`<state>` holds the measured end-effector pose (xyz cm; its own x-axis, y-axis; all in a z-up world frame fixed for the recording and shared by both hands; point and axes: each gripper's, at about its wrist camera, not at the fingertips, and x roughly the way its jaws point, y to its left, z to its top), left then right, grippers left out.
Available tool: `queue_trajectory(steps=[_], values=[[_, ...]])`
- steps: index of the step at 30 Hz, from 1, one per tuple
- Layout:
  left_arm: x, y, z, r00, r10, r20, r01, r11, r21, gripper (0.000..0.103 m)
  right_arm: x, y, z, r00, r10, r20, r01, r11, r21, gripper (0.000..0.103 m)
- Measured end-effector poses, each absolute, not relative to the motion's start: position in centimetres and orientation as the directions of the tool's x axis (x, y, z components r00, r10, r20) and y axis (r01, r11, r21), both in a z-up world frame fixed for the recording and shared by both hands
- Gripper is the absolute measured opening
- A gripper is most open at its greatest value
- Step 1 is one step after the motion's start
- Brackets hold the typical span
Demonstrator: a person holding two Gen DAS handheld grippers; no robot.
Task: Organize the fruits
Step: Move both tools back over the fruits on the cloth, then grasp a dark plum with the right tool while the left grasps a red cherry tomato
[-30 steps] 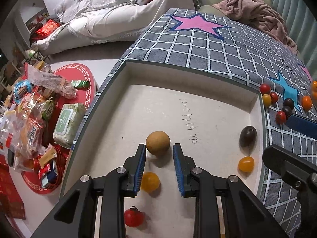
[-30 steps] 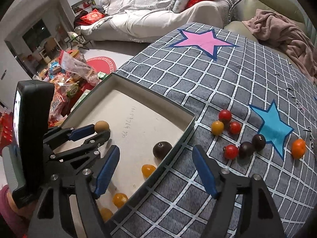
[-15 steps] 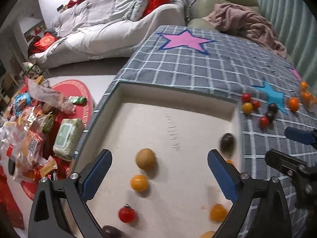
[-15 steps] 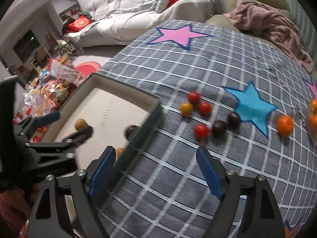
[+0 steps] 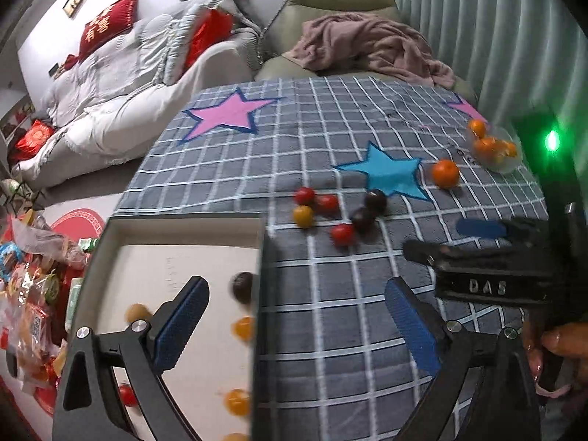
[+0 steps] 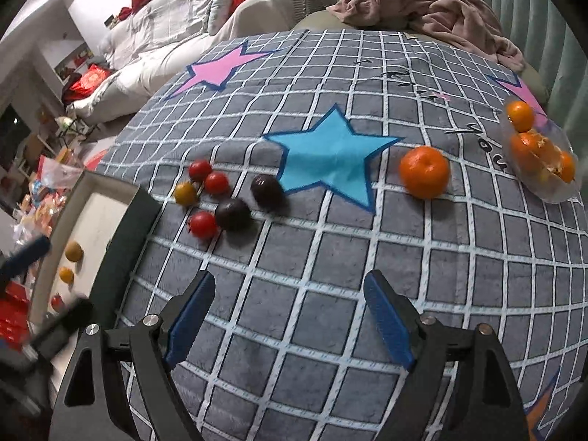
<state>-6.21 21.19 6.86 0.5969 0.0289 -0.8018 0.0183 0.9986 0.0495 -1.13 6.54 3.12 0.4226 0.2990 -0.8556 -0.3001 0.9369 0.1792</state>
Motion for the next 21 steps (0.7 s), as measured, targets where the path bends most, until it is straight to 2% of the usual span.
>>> queue_trajectory(steps=[3, 8, 11, 16, 19, 21], values=[[-5.4, 20.0, 5.8, 0.581, 0.034, -0.813, 0.010, 0.999, 0.049, 0.097, 0.2, 6.4, 3.2, 0.414, 0.336, -0.846, -0.293, 0.929, 0.226, 0.085], [-4.4, 18.9, 4.4, 0.587, 0.098, -0.804, -0.034, 0.995, 0.097, 0.097, 2.3, 7.5, 3.1, 0.391, 0.371, -0.842, -0.302, 0.916, 0.263, 0.065], [-3.8, 18.6, 3.6, 0.579, 0.116, -0.807, -0.051, 0.993, 0.106, 0.085, 3.4, 8.5, 2.7, 0.374, 0.379, -0.846, -0.321, 0.909, 0.266, 0.061], [-2.5, 18.2, 2.5, 0.558, 0.124, -0.820, -0.062, 0.992, 0.108, 0.085, 4.8, 9.6, 1.7, 0.340, 0.414, -0.845, -0.330, 0.893, 0.304, 0.051], [-1.8, 18.0, 1.8, 0.545, 0.120, -0.830, -0.060, 0.993, 0.104, 0.085, 5.1, 9.9, 1.7, 0.324, 0.441, -0.837, -0.348, 0.878, 0.328, 0.041], [-1.4, 17.9, 1.5, 0.540, 0.119, -0.833, -0.061, 0.993, 0.103, 0.085, 5.2, 9.8, 1.7, 0.315, 0.454, -0.833, -0.348, 0.872, 0.344, 0.040]])
